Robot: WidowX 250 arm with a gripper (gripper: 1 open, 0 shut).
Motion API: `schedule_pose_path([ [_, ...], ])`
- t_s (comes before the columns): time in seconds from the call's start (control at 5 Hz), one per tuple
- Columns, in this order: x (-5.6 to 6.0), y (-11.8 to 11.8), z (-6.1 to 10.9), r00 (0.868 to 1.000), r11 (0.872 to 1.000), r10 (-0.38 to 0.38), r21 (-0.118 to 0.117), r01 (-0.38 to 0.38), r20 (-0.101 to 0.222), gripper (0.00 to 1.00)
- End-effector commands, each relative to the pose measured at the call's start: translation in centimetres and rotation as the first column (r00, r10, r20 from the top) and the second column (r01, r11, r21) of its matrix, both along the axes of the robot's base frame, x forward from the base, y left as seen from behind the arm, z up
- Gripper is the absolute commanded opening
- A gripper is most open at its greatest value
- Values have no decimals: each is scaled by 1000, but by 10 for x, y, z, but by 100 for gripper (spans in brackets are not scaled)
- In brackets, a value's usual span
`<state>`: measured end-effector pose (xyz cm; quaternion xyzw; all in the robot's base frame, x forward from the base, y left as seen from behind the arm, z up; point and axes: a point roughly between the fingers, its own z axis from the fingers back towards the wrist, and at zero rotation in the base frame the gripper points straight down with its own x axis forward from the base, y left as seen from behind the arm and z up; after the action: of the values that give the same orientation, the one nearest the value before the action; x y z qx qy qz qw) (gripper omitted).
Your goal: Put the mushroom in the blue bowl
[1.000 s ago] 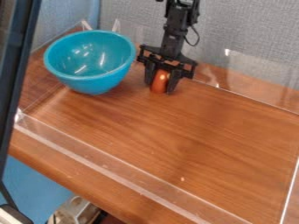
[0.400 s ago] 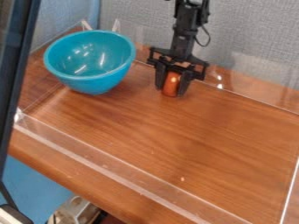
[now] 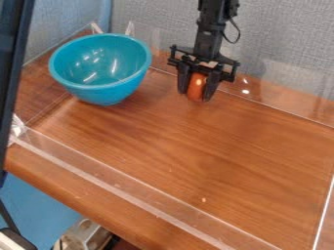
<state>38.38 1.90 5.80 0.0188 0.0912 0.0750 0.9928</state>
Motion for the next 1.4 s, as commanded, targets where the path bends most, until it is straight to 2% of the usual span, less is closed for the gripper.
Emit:
schedule_pose_path([
  [0.0, 6, 2, 50, 993, 1000, 5, 1, -5, 121, 0],
  [0.2, 5, 5, 60, 991, 1000, 18, -2, -18, 135, 0],
  [0.6, 0, 20, 94, 981, 998, 62, -20, -60, 183, 0],
  [0.8, -2, 38, 99, 976, 994, 108, -24, -105, 190, 0],
  [1.2, -7, 93, 99, 958, 977, 210, -14, -211, 196, 0],
])
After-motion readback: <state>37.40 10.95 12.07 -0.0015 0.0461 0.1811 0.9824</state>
